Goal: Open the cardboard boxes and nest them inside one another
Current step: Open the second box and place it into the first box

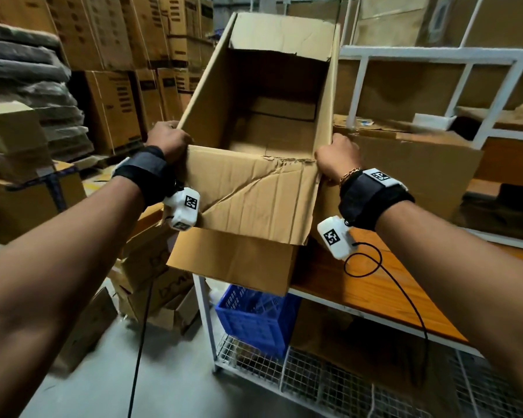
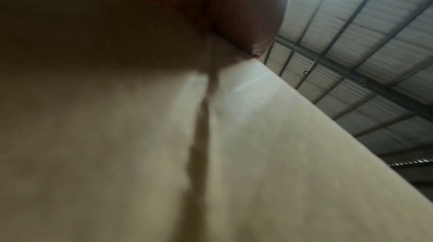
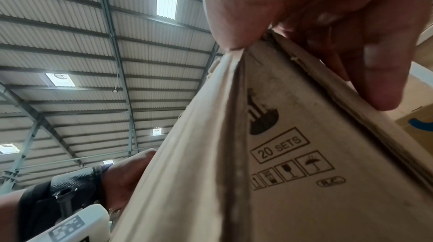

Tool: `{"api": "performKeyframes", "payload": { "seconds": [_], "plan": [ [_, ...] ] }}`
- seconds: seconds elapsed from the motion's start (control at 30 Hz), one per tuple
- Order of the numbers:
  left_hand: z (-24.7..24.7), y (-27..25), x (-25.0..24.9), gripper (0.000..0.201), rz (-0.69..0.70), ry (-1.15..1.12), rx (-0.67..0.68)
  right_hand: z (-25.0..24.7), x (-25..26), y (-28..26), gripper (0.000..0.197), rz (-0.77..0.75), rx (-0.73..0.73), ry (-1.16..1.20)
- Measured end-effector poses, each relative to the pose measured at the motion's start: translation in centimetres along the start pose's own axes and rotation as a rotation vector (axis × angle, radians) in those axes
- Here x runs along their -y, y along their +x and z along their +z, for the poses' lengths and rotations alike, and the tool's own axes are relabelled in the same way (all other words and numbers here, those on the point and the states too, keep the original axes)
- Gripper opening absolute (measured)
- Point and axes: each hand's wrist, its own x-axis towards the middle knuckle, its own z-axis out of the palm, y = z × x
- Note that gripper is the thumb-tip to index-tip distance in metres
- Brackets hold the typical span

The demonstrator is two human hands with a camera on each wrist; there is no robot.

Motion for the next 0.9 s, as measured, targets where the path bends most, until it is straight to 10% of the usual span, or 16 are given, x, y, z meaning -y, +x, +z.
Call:
{"api": "performKeyframes", "payload": {
  "seconds": [0.9],
  "plan": [
    [3.2, 8.0, 0.7, 0.037, -0.070, -0.071, 0.012, 1.9, 4.0, 5.9, 0.053, 0.143, 0.091, 0.050]
  ]
}}
